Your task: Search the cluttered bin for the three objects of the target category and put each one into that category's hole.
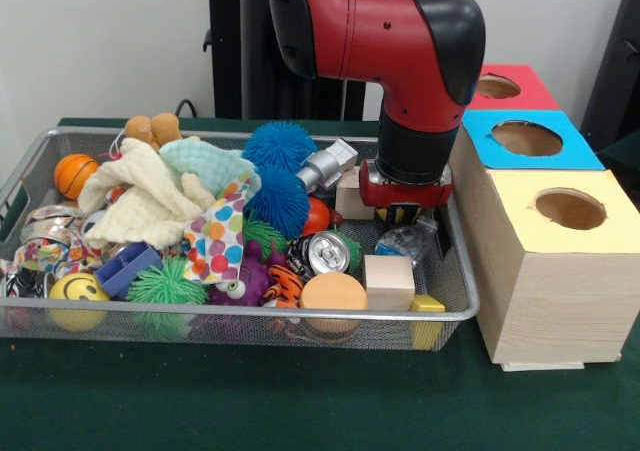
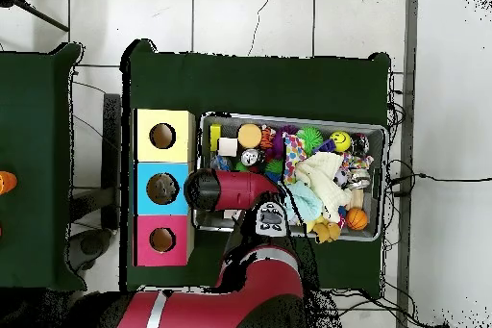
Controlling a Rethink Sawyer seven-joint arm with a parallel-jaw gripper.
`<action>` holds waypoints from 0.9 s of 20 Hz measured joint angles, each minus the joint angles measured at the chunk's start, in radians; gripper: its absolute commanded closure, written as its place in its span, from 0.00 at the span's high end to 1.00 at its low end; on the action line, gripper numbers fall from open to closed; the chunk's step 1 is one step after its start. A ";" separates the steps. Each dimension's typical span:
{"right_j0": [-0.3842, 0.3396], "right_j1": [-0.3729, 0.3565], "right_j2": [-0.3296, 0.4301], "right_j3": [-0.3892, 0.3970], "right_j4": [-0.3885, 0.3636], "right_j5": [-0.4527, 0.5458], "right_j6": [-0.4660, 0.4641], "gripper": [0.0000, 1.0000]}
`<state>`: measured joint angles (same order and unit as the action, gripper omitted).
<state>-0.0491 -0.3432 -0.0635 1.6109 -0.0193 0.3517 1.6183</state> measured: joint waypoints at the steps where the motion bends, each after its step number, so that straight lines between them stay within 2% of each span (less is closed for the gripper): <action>1: -0.002 -0.003 0.002 0.003 0.000 -0.001 0.000 0.00; 11: -0.059 -0.052 0.039 0.045 0.000 -0.001 0.000 0.00; 12: -0.061 -0.057 0.040 0.045 0.000 -0.002 0.000 1.00; 18: -0.060 -0.061 0.041 0.045 0.000 -0.002 0.000 1.00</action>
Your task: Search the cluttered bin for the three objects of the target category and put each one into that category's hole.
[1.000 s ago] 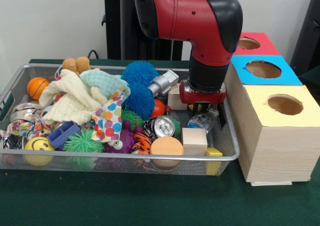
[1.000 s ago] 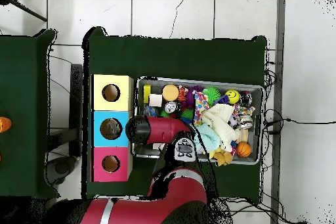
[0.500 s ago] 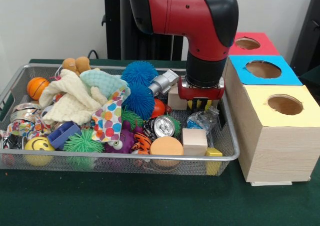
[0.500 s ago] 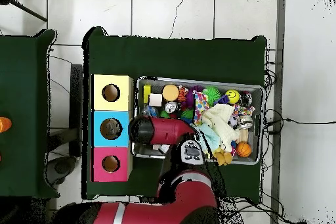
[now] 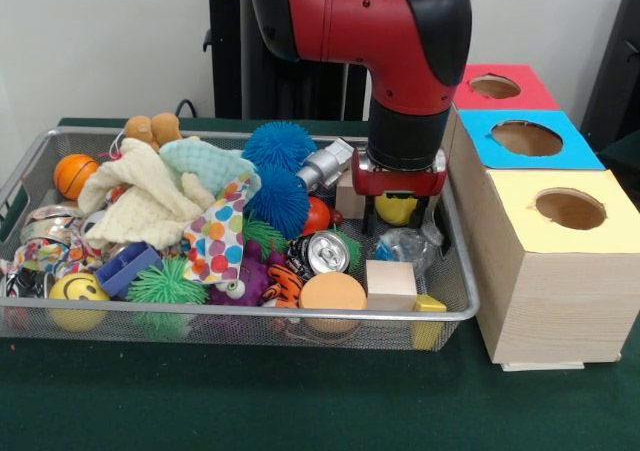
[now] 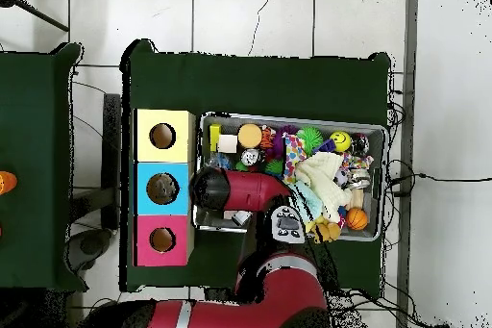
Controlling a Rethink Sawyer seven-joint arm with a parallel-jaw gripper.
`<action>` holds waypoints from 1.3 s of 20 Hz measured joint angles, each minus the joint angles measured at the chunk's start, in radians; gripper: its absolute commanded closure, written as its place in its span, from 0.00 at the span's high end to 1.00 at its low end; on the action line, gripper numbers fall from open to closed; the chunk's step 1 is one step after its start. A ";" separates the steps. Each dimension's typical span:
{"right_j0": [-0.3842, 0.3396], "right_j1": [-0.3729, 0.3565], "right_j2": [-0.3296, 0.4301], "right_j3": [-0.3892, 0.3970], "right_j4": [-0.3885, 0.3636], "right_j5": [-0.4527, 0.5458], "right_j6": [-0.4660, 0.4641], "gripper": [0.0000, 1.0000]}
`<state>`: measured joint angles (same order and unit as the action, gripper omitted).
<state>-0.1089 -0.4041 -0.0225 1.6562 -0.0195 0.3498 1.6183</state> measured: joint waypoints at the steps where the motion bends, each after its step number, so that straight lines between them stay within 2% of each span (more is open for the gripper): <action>1: 0.000 -0.001 0.000 0.000 0.000 0.000 0.000 1.00; 14: 0.003 0.001 0.000 -0.003 0.000 -0.003 0.000 1.00; 21: 0.022 0.037 -0.010 -0.054 0.000 -0.007 0.000 1.00; 26: 0.019 -0.003 -0.006 -0.032 0.000 0.011 0.000 1.00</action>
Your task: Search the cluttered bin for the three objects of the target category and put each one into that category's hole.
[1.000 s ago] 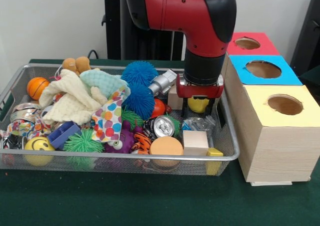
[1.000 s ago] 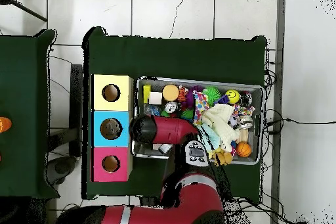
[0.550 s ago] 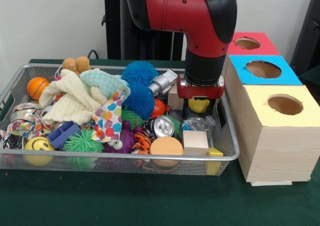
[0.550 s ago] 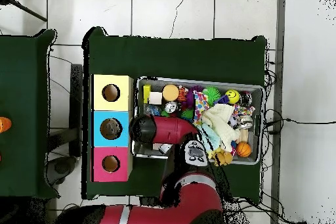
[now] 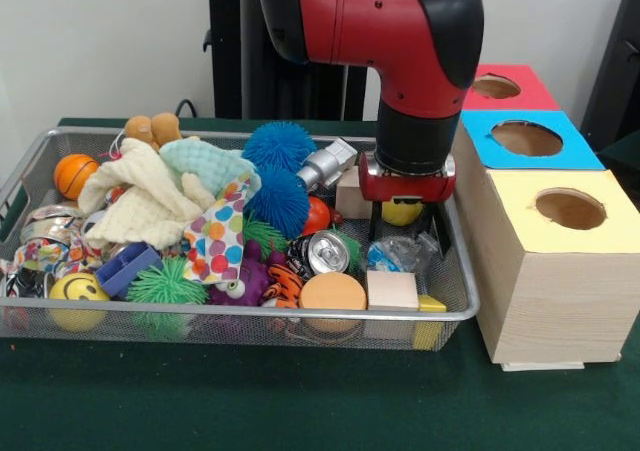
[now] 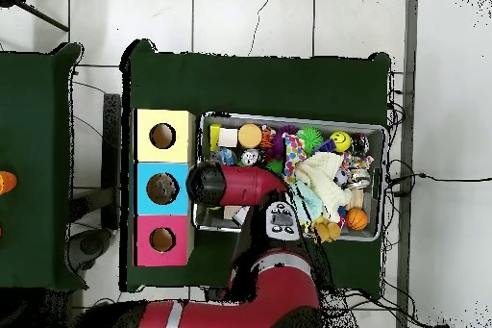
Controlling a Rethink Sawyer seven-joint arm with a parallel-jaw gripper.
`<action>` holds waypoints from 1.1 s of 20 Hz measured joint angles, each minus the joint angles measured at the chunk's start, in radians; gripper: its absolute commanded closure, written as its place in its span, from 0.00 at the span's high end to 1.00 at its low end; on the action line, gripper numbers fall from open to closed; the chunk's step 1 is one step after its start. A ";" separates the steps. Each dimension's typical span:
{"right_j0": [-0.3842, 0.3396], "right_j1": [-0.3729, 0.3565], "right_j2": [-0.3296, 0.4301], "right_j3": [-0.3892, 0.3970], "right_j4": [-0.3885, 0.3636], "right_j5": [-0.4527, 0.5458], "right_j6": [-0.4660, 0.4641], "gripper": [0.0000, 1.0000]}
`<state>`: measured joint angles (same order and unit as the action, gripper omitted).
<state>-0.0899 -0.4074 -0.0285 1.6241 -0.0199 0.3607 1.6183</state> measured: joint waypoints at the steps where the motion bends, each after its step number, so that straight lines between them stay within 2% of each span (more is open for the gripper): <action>1: -0.001 -0.013 0.000 0.006 0.000 0.007 0.000 1.00; 6: -0.001 -0.078 0.000 0.015 0.003 0.038 0.000 1.00; 12: 0.006 -0.052 -0.002 -0.049 0.027 0.038 0.000 1.00; 15: 0.006 -0.047 -0.002 -0.055 0.041 0.038 0.000 1.00; 19: 0.012 -0.052 -0.014 -0.040 0.124 0.036 0.020 1.00; 20: 0.022 -0.061 -0.024 -0.026 0.172 0.027 0.046 1.00; 22: 0.031 -0.069 -0.033 -0.012 0.212 0.017 0.076 1.00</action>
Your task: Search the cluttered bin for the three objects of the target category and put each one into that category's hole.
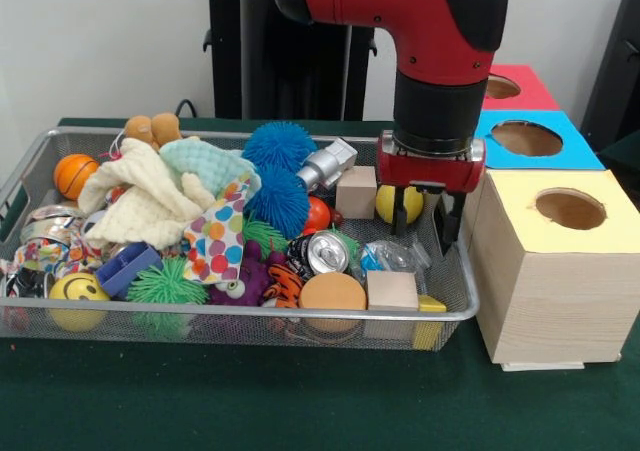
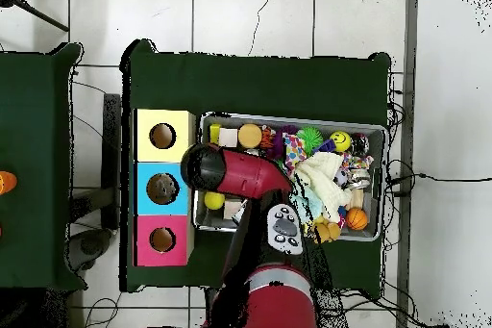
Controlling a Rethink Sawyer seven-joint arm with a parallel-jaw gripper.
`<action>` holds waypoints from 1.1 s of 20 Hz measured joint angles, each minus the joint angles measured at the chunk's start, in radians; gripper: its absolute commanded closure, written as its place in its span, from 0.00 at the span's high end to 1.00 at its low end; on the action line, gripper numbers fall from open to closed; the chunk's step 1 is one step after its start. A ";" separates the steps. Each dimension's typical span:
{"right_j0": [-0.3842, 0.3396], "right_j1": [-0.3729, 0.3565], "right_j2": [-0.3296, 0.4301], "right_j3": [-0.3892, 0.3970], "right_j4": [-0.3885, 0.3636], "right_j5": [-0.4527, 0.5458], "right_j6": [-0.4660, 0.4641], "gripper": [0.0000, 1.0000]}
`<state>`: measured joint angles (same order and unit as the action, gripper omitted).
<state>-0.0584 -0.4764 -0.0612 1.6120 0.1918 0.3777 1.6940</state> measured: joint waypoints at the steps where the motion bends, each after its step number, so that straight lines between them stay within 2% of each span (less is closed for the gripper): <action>1: 0.005 -0.004 -0.004 0.007 0.015 -0.005 0.014 1.00; 3: 0.030 -0.024 -0.023 0.043 0.083 -0.030 0.090 1.00; 6: 0.050 -0.043 -0.035 0.076 0.125 -0.045 0.160 1.00; 12: 0.086 -0.063 -0.069 0.127 0.170 -0.050 0.283 1.00; 15: 0.097 -0.063 -0.088 0.146 0.180 -0.050 0.315 1.00; 22: 0.092 -0.078 -0.106 0.201 0.181 -0.073 0.319 1.00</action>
<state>0.0331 -0.5540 -0.1667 1.8126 0.3726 0.3047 2.0127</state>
